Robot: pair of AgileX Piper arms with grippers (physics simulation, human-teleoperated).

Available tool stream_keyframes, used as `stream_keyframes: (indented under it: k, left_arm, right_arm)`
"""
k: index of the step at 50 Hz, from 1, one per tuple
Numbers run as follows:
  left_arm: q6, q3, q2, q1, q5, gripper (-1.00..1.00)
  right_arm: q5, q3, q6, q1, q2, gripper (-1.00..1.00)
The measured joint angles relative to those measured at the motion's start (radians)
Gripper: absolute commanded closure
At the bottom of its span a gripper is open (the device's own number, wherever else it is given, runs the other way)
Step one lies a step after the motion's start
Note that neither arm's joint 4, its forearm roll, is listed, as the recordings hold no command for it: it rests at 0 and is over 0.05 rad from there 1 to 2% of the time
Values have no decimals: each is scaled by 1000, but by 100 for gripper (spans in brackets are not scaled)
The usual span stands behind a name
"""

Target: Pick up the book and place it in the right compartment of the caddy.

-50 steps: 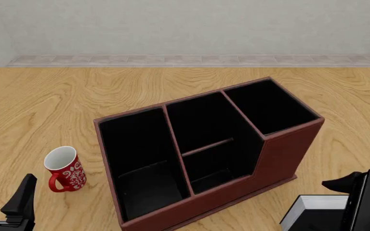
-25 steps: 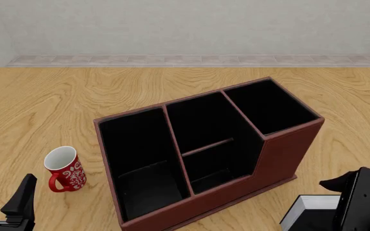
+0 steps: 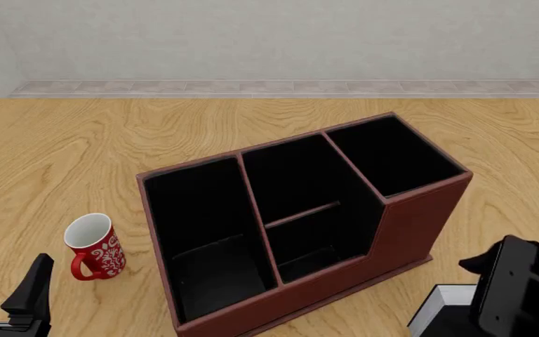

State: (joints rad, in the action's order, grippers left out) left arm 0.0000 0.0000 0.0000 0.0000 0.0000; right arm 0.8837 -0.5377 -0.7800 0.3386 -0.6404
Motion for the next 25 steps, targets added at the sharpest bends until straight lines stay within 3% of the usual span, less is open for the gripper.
stream_keyframes:
  k: [12, 25]
  left_arm:
    - [0, 0, 0, 0, 0, -100]
    - [0, 0, 0, 0, 0, -100]
  right_arm:
    - [-25, 20, -13, -36, -33, -100]
    - [-79, 61, 9, -35, -81, -100]
